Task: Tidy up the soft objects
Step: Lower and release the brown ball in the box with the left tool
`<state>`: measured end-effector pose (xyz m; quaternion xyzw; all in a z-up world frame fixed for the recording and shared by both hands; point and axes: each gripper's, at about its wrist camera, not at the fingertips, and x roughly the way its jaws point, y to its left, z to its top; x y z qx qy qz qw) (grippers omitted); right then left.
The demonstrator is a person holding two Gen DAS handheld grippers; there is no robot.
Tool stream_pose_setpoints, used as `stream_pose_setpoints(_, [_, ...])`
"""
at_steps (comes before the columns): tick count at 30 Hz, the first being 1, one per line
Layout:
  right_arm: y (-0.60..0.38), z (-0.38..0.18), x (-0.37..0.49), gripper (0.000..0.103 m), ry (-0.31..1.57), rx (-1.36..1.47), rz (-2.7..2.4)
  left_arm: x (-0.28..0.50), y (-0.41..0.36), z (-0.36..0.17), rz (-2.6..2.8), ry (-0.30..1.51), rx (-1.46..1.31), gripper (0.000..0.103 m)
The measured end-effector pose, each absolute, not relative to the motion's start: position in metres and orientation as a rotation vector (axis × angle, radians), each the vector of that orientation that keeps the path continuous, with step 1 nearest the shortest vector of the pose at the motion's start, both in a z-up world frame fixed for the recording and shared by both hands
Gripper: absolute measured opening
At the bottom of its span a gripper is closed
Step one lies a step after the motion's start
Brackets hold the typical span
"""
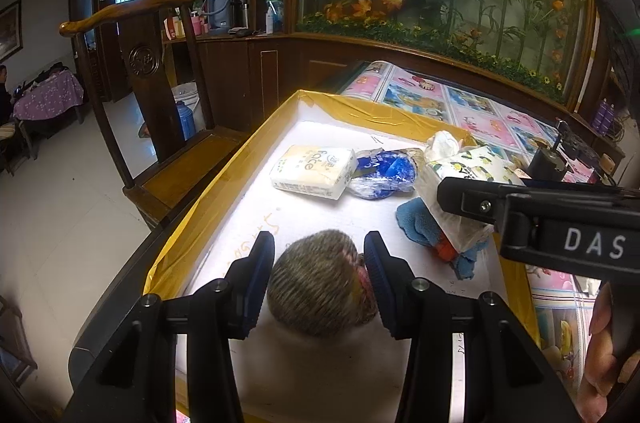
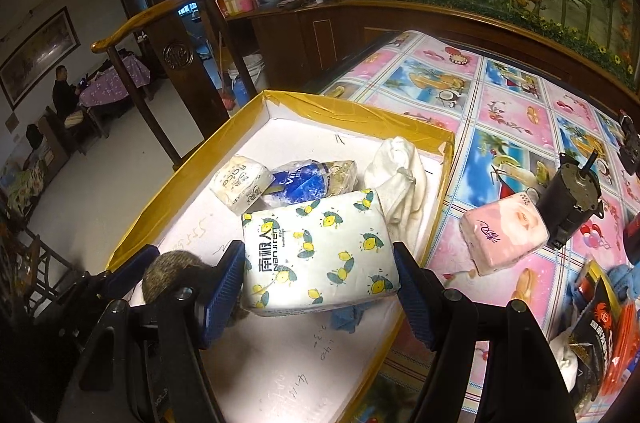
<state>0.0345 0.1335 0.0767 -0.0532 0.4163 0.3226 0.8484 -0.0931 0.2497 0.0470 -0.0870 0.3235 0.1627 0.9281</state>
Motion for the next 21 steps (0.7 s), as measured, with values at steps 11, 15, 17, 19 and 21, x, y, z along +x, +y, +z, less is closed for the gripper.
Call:
stream_pose_setpoints(11, [0.145, 0.065, 0.044, 0.077, 0.905, -0.116, 0.666, -0.094, 0.252, 0.047, 0.333, 0.665, -0.18, 0.046])
stream_pose_setpoints(15, [0.148, 0.062, 0.047, 0.077, 0.912, -0.118, 0.663, -0.094, 0.252, 0.047, 0.335, 0.664, -0.179, 0.046])
stream_pose_setpoints(17, [0.15, 0.06, 0.047, 0.077, 0.915, -0.119, 0.663, -0.094, 0.252, 0.047, 0.333, 0.664, -0.179, 0.046])
stream_pose_setpoints(19, [0.151, 0.06, 0.047, 0.077, 0.916, -0.119, 0.662, -0.094, 0.252, 0.047, 0.335, 0.663, -0.18, 0.046])
stream_pose_setpoints(21, [0.152, 0.059, 0.047, 0.077, 0.919, -0.117, 0.661, -0.095, 0.252, 0.047, 0.334, 0.664, -0.181, 0.046])
